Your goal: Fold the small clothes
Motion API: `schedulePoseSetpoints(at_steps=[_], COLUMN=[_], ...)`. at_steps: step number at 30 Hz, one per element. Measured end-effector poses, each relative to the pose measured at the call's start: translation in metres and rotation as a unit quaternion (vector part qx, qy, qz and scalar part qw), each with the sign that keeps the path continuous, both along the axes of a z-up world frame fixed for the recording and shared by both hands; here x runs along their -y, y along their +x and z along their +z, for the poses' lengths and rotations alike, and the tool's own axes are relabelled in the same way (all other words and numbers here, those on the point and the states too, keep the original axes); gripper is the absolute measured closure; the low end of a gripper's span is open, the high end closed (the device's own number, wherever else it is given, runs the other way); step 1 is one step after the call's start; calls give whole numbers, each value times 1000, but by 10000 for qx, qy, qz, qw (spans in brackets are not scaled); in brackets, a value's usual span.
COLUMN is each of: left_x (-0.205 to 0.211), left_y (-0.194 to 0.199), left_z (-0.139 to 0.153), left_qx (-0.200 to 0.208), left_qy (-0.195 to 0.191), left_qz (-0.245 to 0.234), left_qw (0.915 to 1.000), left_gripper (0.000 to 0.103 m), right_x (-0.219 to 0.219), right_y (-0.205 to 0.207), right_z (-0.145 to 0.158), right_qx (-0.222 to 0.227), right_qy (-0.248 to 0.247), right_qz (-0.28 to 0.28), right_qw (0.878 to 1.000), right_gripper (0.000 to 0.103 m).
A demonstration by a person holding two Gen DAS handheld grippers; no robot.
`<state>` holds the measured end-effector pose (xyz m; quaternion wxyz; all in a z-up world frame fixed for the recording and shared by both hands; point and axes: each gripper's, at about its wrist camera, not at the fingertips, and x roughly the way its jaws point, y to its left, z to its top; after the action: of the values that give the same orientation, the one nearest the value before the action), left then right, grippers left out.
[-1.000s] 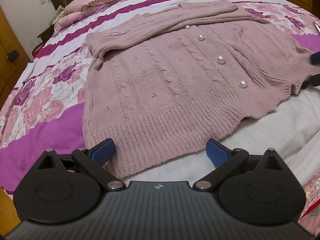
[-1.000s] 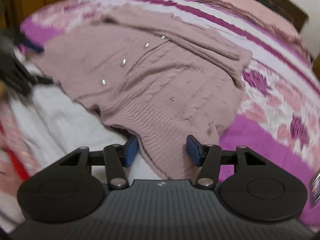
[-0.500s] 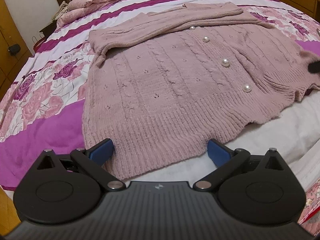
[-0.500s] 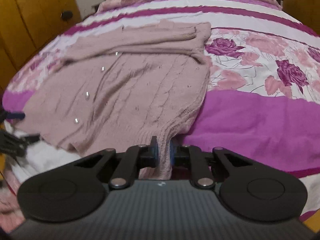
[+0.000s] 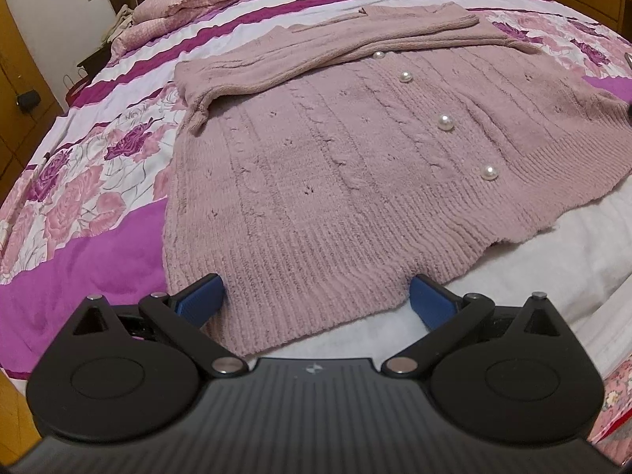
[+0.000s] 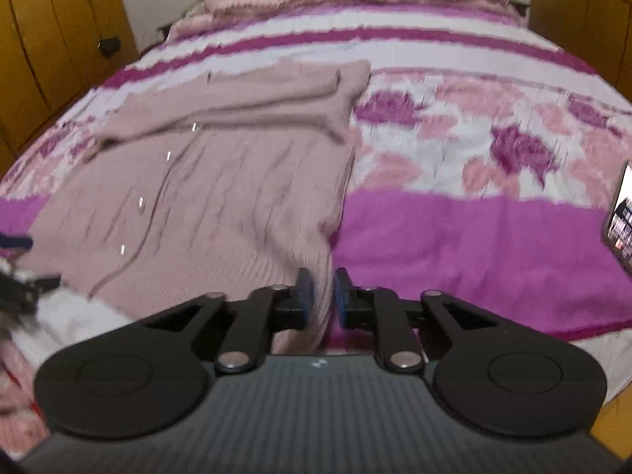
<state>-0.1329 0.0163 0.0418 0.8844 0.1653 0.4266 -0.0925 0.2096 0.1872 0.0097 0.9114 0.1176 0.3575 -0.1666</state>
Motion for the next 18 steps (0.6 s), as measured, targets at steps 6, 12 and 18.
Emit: schedulePoseSetpoints(at_steps=[6, 12, 18], left_x=[0, -1, -3], left_y=[1, 3, 4], left_z=[-1, -2, -5], left_qx=[-9, -20, -15], left_qy=[1, -29, -80], left_qz=[1, 21, 10], left_qw=[10000, 10000, 10000], left_gripper=[0, 0, 0], right_x=[28, 61, 58], right_y=[41, 93, 88], right_z=[7, -26, -34], right_qx=[432, 45, -116], right_qy=[41, 265, -882], right_qz=[-274, -394, -966], right_qw=[9987, 9989, 9913], right_gripper=[45, 95, 99])
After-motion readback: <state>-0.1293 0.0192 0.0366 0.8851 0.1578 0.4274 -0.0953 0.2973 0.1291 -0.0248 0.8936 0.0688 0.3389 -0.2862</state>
